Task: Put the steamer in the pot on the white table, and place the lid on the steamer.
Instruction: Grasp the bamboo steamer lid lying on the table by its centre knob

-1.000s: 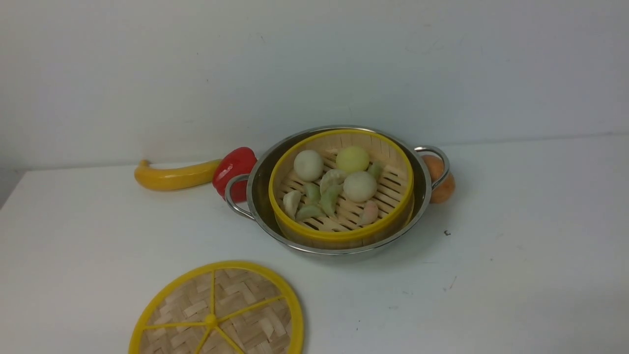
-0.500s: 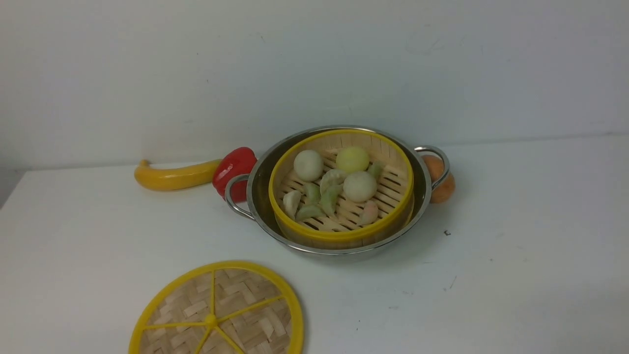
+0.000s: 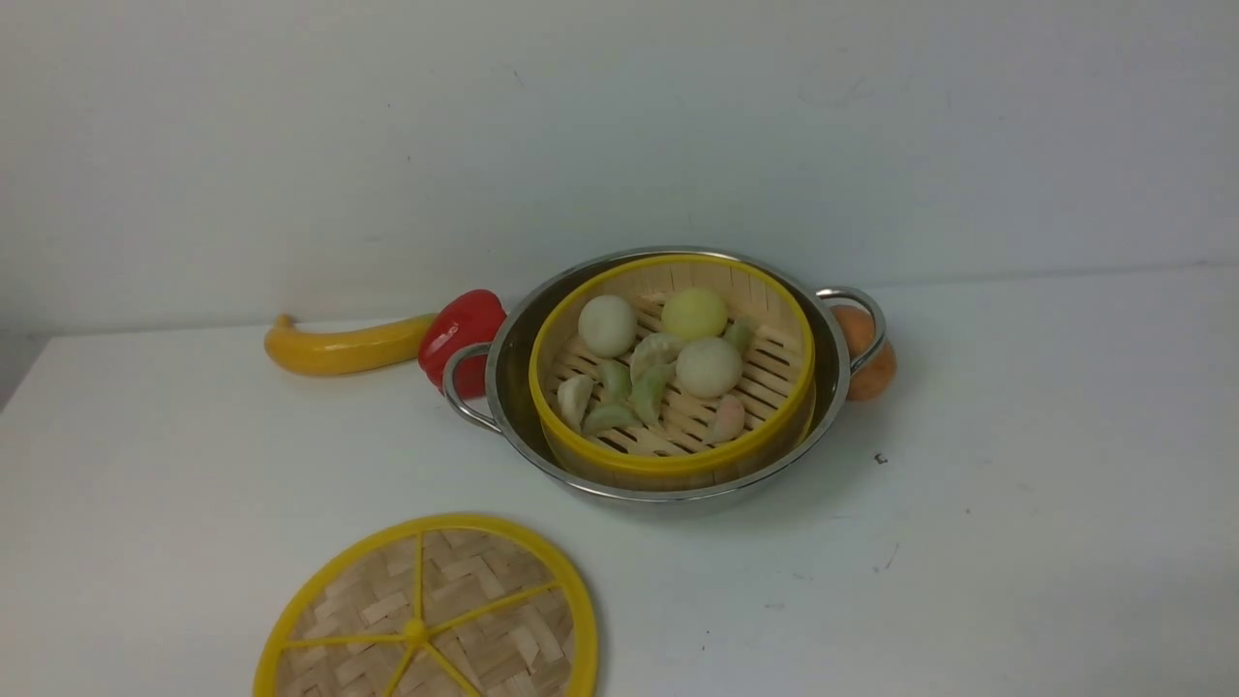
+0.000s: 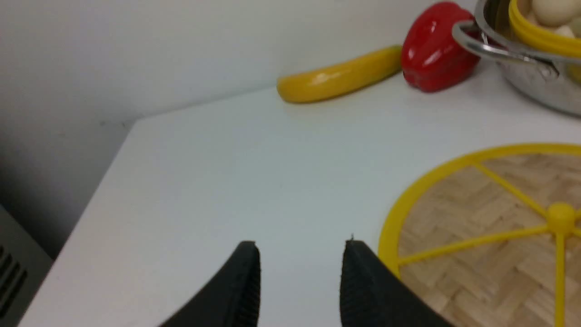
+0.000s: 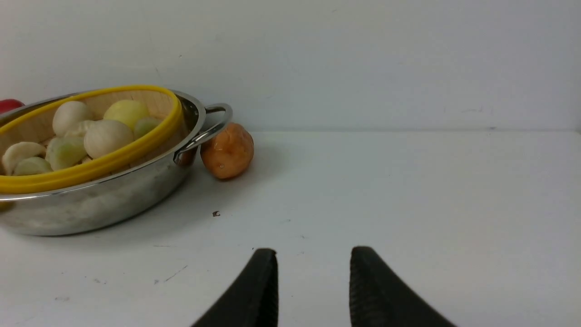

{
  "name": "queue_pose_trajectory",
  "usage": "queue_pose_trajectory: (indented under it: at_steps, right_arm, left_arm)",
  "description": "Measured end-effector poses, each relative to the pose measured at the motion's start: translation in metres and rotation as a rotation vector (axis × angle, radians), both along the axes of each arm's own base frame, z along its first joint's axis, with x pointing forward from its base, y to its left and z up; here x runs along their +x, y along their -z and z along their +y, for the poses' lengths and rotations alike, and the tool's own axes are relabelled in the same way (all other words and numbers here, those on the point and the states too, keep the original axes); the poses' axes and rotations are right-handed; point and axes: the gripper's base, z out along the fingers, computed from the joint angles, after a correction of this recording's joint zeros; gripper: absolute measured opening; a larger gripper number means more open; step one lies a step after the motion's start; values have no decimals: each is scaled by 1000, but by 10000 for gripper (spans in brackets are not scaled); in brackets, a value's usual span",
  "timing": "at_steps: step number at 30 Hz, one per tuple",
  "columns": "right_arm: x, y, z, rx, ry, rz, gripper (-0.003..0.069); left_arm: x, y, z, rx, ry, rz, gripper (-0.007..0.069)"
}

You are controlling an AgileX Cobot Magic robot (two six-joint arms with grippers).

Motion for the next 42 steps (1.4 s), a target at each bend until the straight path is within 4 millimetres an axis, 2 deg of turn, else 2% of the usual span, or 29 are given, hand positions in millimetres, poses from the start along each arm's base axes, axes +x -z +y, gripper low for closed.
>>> queue_pose_trajectory:
  at_steps: [8, 9, 15, 21, 25, 26, 28, 32, 33, 34, 36, 37, 39, 42]
  right_arm:
    - [0, 0, 0, 0, 0, 0, 242]
    - [0, 0, 0, 0, 0, 0, 242]
    - [0, 0, 0, 0, 0, -1, 242]
    - [0, 0, 0, 0, 0, -1, 242]
    - [0, 0, 0, 0, 0, -1, 242]
    - [0, 0, 0, 1, 0, -1, 242]
    - [0, 0, 0, 1, 0, -1, 242]
    - [0, 0, 0, 1, 0, -1, 242]
    - [0, 0, 0, 1, 0, -1, 242]
    - [0, 0, 0, 1, 0, -1, 242]
    - [0, 0, 0, 1, 0, -1, 242]
    - [0, 0, 0, 1, 0, -1, 242]
    - [0, 0, 0, 1, 0, -1, 242]
    - [0, 0, 0, 1, 0, -1, 242]
  left_arm:
    - [0, -30, 4, -183, -46, -349, 241]
    - [0, -30, 4, -188, -46, -350, 241]
    - [-7, -50, 10, -506, -57, -630, 241]
    - [-8, -53, 10, -669, -29, -684, 241]
    - [-5, -52, 5, -697, -14, -528, 241]
    - [-3, -56, 2, -701, -30, -411, 241]
    - [-1, -67, 2, -684, -50, -329, 241]
    - [7, -106, 2, -574, -114, -69, 241]
    - [6, -108, 2, -566, -113, -64, 241]
    - [14, -119, 1, -503, -114, 71, 241]
    - [24, -127, -2, -475, -81, 225, 241]
    - [27, -129, -3, -473, -75, 242, 241]
    - [46, -136, -12, -441, 54, 395, 241]
    - [66, -137, -19, -367, 197, 482, 241]
